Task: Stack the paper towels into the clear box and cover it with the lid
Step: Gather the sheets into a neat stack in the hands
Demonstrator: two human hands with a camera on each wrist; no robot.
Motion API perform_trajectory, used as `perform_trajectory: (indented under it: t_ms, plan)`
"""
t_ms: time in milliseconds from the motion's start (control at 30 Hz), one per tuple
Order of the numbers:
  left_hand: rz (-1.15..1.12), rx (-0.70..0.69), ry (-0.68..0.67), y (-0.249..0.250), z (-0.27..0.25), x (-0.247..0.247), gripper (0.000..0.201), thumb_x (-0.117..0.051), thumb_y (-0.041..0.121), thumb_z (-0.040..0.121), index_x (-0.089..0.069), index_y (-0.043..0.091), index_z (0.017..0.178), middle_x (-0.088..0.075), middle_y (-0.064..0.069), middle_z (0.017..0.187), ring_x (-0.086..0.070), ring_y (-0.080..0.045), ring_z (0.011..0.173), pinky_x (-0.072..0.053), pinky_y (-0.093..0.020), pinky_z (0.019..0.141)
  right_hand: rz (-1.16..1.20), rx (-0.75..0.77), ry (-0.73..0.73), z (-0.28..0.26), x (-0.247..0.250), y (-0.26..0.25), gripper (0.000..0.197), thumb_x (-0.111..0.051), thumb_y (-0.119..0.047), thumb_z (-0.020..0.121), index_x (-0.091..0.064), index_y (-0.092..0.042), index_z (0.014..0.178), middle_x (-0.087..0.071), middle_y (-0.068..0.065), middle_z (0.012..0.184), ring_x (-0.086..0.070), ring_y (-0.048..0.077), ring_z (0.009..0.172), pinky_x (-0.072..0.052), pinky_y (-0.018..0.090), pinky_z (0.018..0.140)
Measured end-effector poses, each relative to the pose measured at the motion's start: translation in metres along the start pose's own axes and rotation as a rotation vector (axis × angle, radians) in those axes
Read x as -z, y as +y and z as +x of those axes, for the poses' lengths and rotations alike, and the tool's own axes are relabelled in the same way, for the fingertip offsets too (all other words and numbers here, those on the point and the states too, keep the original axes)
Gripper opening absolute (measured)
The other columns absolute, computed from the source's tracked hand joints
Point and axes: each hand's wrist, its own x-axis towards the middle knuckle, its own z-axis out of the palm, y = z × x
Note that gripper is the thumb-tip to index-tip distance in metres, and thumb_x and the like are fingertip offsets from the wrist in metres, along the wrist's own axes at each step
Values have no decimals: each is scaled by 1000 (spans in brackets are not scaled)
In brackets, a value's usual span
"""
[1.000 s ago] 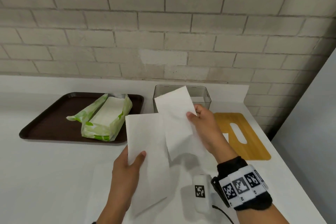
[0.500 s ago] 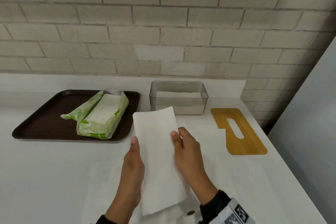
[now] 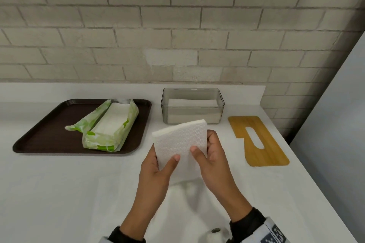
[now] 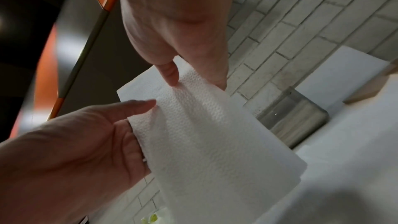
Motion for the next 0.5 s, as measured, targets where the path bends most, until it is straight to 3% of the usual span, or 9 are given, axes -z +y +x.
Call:
perform_trajectory:
  t_ms: [133,200,267,333,400,500]
  plan:
    - [25,-10,36,-3,2,-5,29,-66,14,84,-59,38,99,-70,25,90,-68,-1,86,-55,-17,68,-25,-46,7,-2,1,8,38,-62,-16,88,-40,-36,111,-56,-4,118,-58,12,107,-56,26,84]
    - [-1,8,63,-2,4,-6,26,-67,15,83,-62,36,98,-73,16,91,-69,-8,87,-56,-25,73,-78,-101,-18,-1,4,11,43,-67,-18,84,-41,-36,113,-58,-6,118,-59,12,106,-56,30,86]
    - [-84,35,85,-1,6,-3,26,-68,16,79,-65,29,101,-74,6,95,-70,-13,88,-56,-30,72,-162,-201,-130,-1,12,12,42,-72,-17,80,-49,-34,112,-62,-8,113,-61,9,102,-55,25,85]
    - [-216,69,119,1,9,7,31,-69,18,71,-66,20,101,-75,2,95,-70,-14,88,-55,-25,69,-324,-295,-330,-4,24,12,35,-75,-15,76,-61,-27,105,-68,-8,106,-64,7,95,-53,20,83]
    - [-216,51,168,0,11,24,30,-70,16,68,-67,17,98,-74,2,92,-69,-15,88,-54,-25,71,-427,-341,-445,-7,40,12,24,-76,-15,76,-69,-19,98,-71,-5,101,-67,9,91,-54,23,84]
    - [-63,-5,195,-3,6,46,25,-70,-3,75,-66,19,87,-72,7,83,-66,-10,80,-53,-19,69,-326,-313,-323,-10,64,5,15,-75,-11,77,-71,-14,91,-74,-2,93,-70,13,86,-56,27,81]
